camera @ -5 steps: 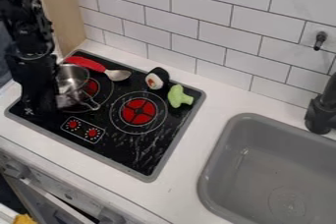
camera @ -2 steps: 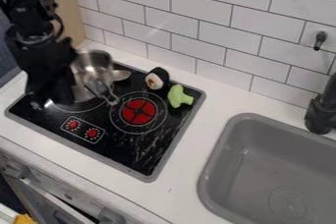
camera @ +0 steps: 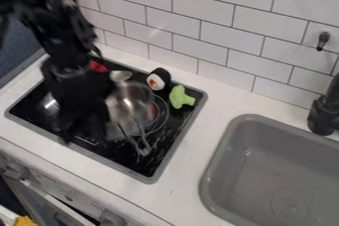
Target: Move the silver pot to the bottom right side of the stove
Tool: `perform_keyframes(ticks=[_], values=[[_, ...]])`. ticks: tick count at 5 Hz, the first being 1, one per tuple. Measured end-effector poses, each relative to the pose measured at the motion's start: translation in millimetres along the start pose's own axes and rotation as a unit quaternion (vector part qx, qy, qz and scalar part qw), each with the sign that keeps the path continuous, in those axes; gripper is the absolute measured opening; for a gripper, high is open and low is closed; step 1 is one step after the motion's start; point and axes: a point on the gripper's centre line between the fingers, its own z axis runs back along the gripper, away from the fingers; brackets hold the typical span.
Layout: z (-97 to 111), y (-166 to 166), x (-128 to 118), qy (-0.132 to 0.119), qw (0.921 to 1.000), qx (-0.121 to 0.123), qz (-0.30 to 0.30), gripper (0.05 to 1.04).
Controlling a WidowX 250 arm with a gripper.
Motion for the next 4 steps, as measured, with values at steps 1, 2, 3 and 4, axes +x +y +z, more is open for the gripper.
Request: perform_keyframes(ticks=[1,2,3,4], values=[[-12.9,8.4,-16.3,0.0,0.9998,0.008,-0.019,0.083],[-34.6,11.6,-23.7,-0.017,0.9994,0.019,-0.025,0.084],[-45.2,11.1,-25.9,-0.032,0.9988,0.024,-0.028,0.083],[-55.2,9.3,-30.9,-0.042,0.9976,0.027,-0.048,0.083]])
